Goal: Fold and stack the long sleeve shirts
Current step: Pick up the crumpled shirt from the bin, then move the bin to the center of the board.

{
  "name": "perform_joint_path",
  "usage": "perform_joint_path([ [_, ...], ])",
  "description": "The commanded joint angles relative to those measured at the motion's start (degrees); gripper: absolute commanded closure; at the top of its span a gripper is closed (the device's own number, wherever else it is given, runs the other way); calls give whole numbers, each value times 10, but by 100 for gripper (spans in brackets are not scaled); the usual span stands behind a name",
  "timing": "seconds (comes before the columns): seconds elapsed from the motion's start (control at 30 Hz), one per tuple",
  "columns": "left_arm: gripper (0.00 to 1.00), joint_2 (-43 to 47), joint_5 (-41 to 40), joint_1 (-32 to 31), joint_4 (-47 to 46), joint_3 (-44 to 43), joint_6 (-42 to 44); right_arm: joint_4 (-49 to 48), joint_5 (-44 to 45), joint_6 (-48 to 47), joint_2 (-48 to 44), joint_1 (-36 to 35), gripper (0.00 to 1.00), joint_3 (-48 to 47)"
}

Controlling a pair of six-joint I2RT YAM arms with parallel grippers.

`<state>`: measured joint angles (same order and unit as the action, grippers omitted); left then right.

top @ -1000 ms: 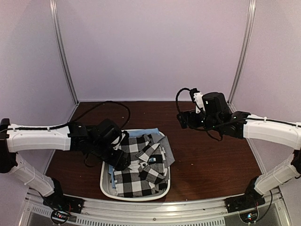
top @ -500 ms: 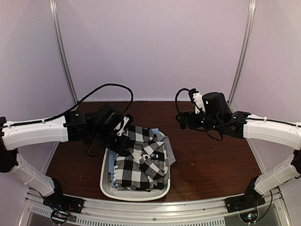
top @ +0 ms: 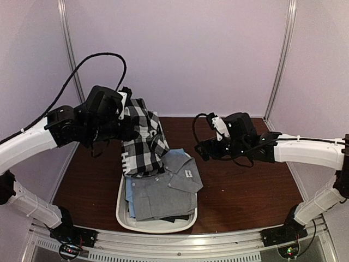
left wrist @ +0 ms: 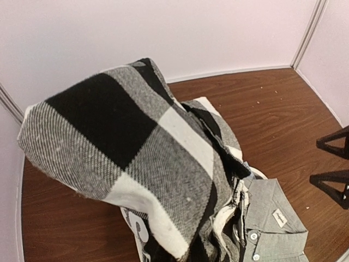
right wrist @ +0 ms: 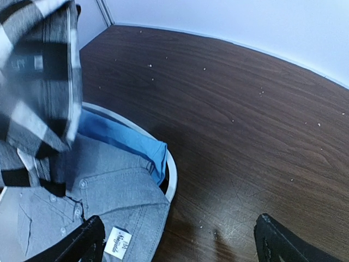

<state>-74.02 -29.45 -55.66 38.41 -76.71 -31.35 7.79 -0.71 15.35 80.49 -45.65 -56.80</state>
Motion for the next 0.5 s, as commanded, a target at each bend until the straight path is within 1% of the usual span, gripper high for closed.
perform_joint_path([
  [0.0, 100, 24, -69, 11, -43, -49, 31, 51, -21, -5, 14, -6, 7, 6],
  [0.13, 100, 22, -68, 21, -67, -68, 56, 71, -22, -5, 15, -7, 14, 34],
  [0.27, 100, 11, -68, 31, -74, -82, 60, 71, -36, 2, 5, -11, 18, 42],
  [0.37, 100, 7, -54, 45, -76, -84, 59, 66, -49, 4, 5, -23, 24, 27],
  [0.47, 100, 6, -47, 57, -77, -85, 56, 68, -61, 6, 28, -48, 30, -7],
])
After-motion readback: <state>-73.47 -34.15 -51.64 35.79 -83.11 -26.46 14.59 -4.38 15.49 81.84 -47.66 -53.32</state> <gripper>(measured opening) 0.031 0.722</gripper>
